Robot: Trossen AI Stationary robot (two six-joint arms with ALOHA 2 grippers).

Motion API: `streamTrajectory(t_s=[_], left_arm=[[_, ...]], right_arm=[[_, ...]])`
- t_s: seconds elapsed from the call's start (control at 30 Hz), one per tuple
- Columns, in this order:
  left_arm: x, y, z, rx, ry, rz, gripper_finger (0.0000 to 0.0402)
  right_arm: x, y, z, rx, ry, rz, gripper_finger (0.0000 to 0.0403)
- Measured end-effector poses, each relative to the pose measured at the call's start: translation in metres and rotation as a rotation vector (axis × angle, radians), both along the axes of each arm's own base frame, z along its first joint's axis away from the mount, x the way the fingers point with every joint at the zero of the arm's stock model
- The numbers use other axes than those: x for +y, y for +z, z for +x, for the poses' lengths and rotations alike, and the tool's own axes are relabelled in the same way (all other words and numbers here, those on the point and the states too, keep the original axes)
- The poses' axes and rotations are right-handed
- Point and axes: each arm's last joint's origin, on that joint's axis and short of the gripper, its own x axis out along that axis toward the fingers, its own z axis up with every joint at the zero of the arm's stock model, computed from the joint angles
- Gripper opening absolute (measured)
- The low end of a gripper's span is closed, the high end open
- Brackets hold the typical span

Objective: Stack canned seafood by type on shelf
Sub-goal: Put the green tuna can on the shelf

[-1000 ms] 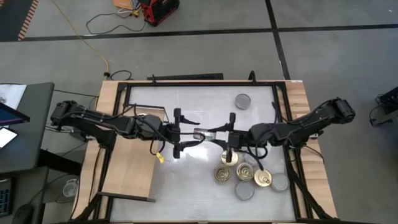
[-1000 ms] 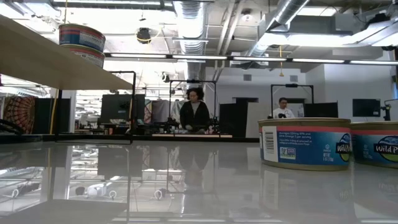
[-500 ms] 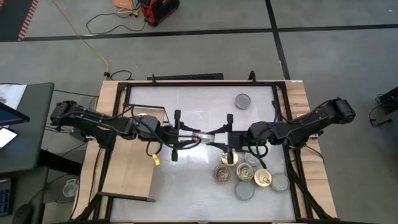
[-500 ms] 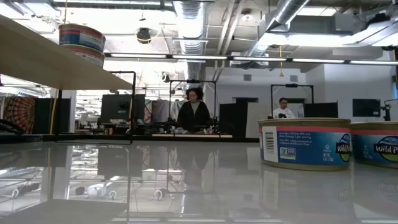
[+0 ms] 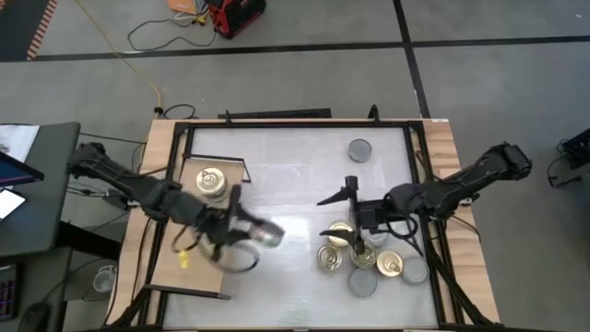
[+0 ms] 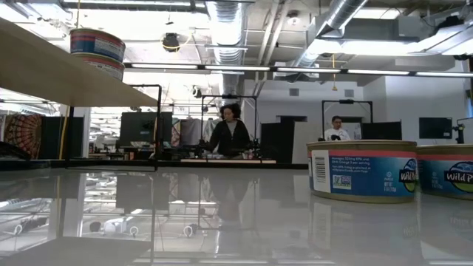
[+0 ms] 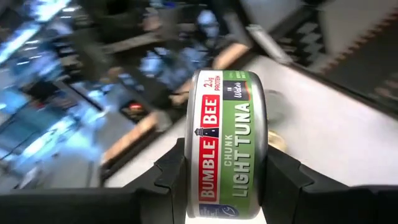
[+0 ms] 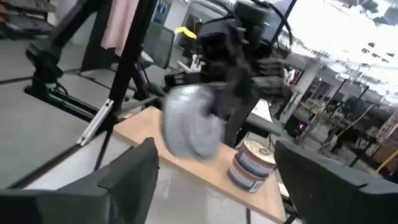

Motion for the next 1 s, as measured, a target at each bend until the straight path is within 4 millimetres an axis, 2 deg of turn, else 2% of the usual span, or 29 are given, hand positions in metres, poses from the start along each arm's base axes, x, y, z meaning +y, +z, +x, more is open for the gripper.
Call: streamTrajectory(t_s=[0.17, 0.47, 0.73, 1.0], left_arm=[[-0.017, -0.004, -0.033, 0.118, -0.065, -0.041, 0.0141], [-0.029, -0.028, -0.079, 0.320, 0.021, 0.146, 0.0140], [-0.029, -0.040, -0.106, 0.429, 0.052, 0.193, 0.0140], [-0.023, -0.047, -0.120, 0.498, 0.106, 0.229, 0.0141]], right_arm=[[-0.009, -0.007, 0.001, 0.090, -0.085, 0.073, 0.0360], [-0.026, -0.022, 0.010, 0.191, -0.189, 0.235, 0.0341], [-0.032, -0.022, 0.012, 0.189, -0.219, 0.331, 0.0338], [-0.035, -0.023, 0.011, 0.180, -0.305, 0.351, 0.0338]])
